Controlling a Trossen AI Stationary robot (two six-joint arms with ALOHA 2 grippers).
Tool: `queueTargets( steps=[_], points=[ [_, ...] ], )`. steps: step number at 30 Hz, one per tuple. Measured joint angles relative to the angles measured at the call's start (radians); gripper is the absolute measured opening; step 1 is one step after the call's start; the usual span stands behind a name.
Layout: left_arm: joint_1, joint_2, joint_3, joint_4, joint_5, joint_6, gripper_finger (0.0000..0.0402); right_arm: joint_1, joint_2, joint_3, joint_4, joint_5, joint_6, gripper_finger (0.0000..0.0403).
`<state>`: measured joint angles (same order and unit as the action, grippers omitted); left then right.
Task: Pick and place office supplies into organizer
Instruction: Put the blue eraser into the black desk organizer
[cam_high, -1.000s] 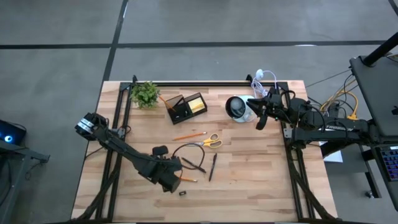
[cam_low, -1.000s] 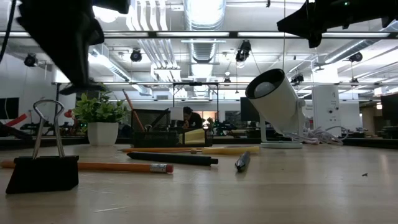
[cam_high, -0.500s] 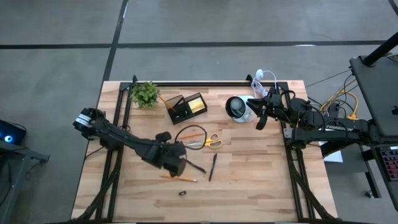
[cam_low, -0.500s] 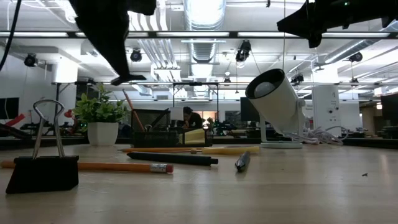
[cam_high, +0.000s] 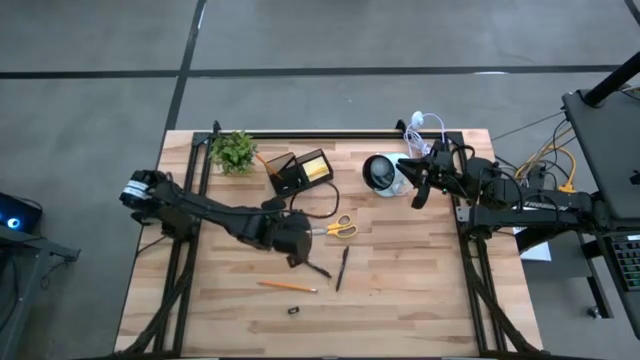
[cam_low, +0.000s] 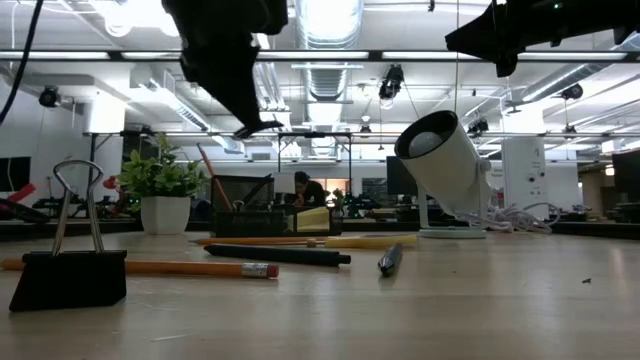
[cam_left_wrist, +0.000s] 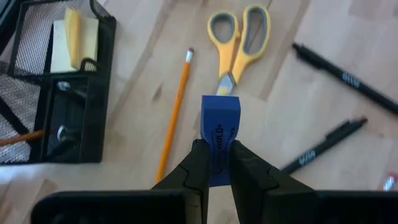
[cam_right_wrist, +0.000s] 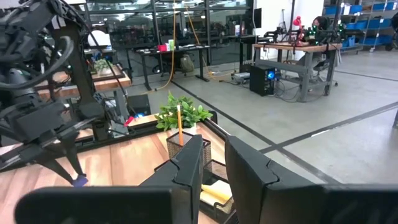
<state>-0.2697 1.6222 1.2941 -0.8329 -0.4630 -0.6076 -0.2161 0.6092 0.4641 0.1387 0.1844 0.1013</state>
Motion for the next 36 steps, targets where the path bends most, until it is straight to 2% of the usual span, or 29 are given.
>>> queueTargets(
  steps=[6, 13, 16, 24, 36],
  points=[
    [0.044, -0.018, -0.049, 0.116, 0.0, 0.028, 0.0029, 0.0, 0.0, 0.0, 0.0, 0.0, 0.0, 0.0059],
    [0.097, -0.065, -0.11, 0.159, -0.016, 0.092, 0.0029, 0.0, 0.0, 0.0, 0.0, 0.0, -0.005, 0.0059],
    [0.126, -0.102, -0.158, 0.194, -0.036, 0.093, 0.0029, 0.0, 0.0, 0.0, 0.0, 0.0, -0.003, 0.0059],
    [0.211, -0.225, -0.344, 0.455, -0.05, 0.092, 0.0029, 0.0, 0.0, 0.0, 0.0, 0.0, 0.0, 0.0059],
    [0.318, -0.311, -0.511, 0.551, -0.067, 0.126, 0.0028, 0.0, 0.0, 0.0, 0.0, 0.0, 0.002, 0.0059]
  ],
)
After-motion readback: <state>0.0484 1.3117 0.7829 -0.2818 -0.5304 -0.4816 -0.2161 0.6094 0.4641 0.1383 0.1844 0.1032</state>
